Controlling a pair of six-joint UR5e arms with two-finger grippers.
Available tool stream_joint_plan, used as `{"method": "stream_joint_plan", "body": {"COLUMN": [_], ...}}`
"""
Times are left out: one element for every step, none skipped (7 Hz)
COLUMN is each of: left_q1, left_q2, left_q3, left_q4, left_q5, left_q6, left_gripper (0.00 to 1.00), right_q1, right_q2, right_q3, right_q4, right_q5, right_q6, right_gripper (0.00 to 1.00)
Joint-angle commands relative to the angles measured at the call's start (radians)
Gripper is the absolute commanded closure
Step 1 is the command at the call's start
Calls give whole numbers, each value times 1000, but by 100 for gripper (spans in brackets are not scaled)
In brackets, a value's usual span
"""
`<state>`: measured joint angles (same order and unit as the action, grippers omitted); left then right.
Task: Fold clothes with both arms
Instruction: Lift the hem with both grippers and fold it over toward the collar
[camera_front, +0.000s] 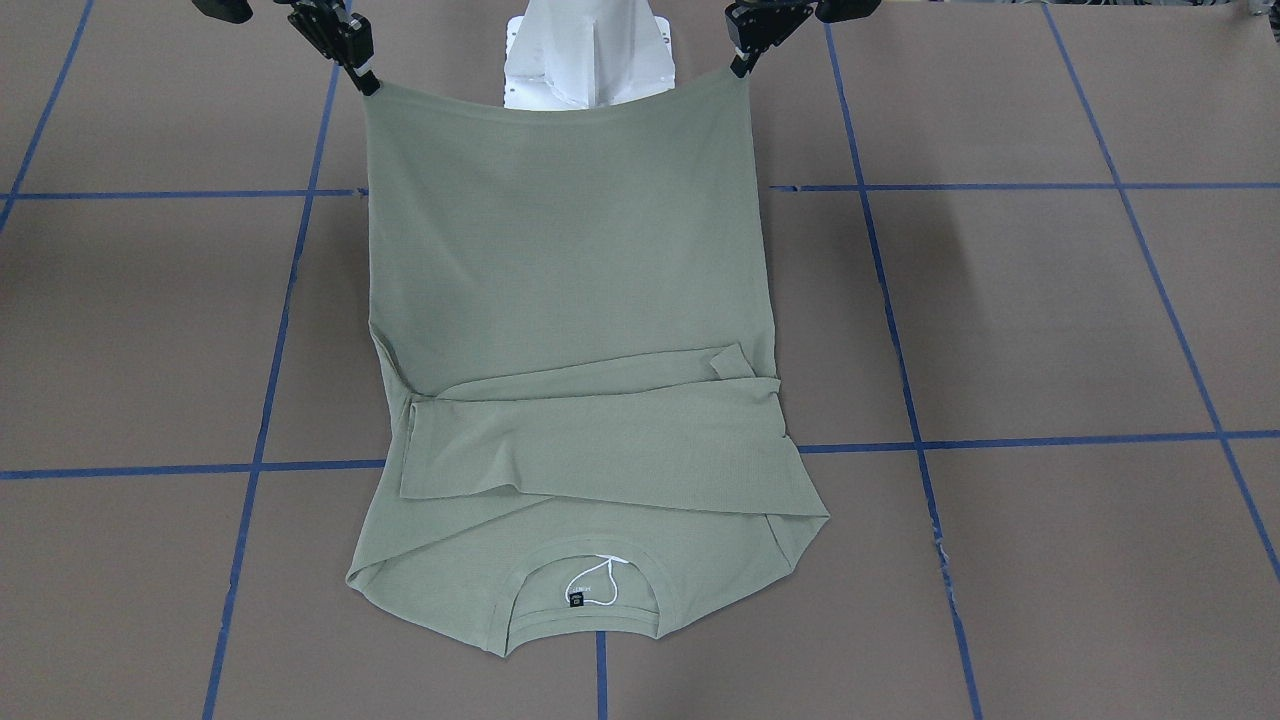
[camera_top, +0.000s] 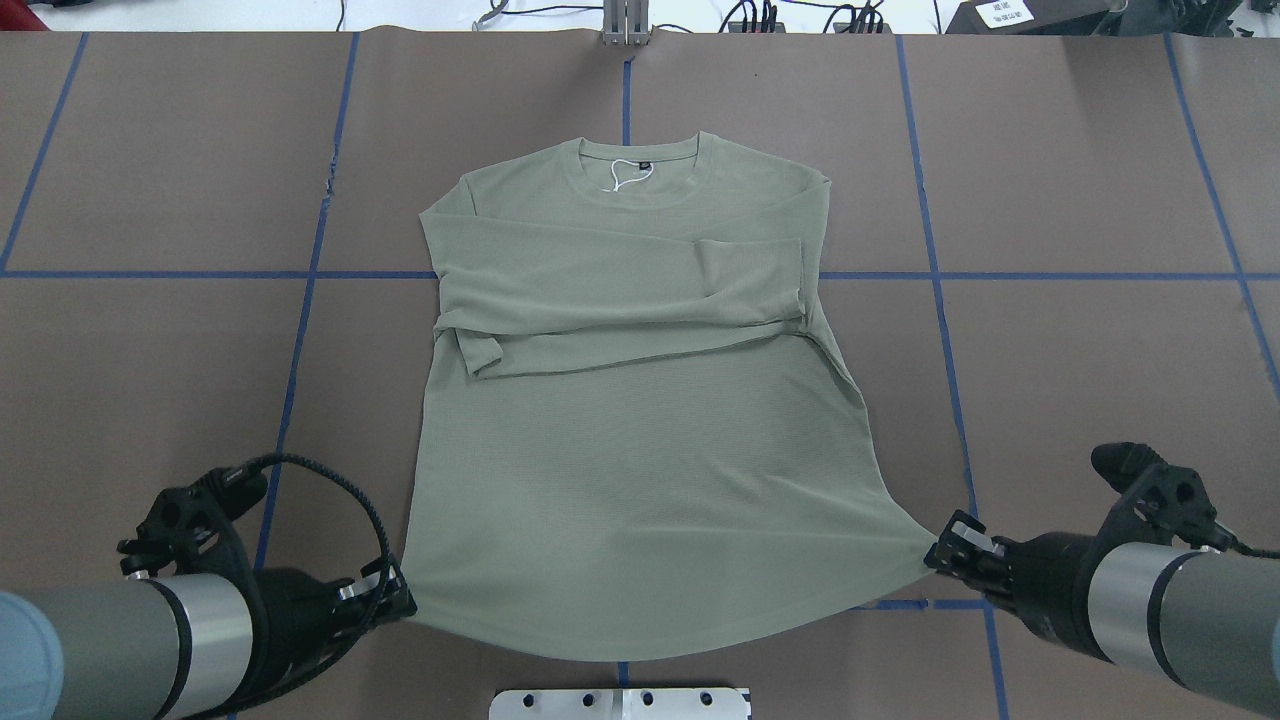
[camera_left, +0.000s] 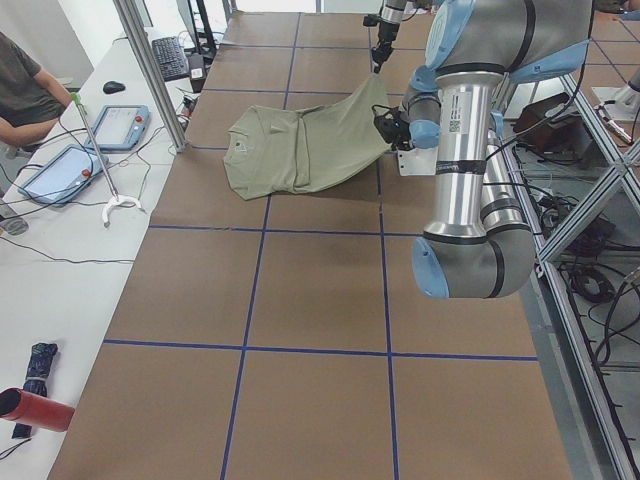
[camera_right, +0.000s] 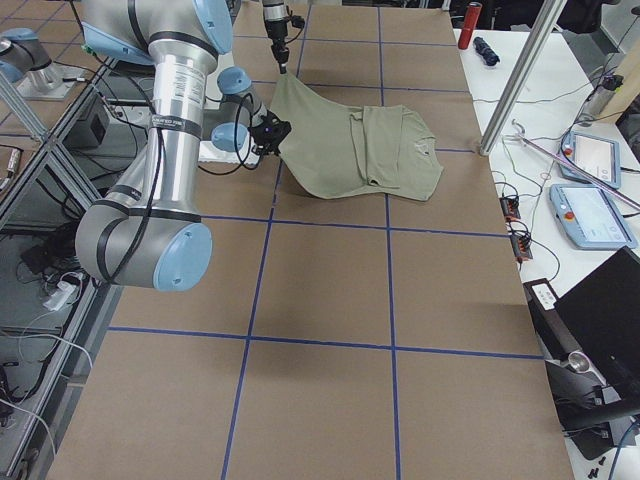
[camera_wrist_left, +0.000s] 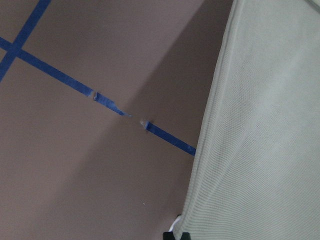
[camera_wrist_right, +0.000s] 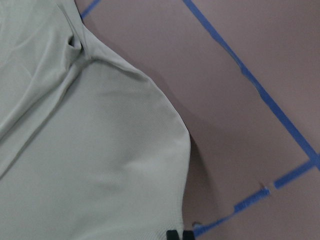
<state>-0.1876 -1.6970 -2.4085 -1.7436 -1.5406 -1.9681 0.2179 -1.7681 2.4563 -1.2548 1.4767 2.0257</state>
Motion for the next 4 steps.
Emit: {"method": "stream_joint_plan", "body": {"left_q1": [-209,-308,-388,-438], "left_q2": [-118,-169,-208,-237], "left_q3": [173,266,351,427], "left_q4": [3,-4,-20,-77], "left_q5": [-6,-9,-25,-27], "left_q6": [237,332,394,434], "left_gripper": [100,100,100,100], "right_q1": [290,457,530,578], "right_q2": [212,346,448,557], "right_q3": [-180,-314,-448,-587], "right_q4": [-95,-110,-126,-127], "right_q5": [151,297,330,330], "right_q6": [-290,-405,-488,-530], "right_gripper": [100,100,100,100]}}
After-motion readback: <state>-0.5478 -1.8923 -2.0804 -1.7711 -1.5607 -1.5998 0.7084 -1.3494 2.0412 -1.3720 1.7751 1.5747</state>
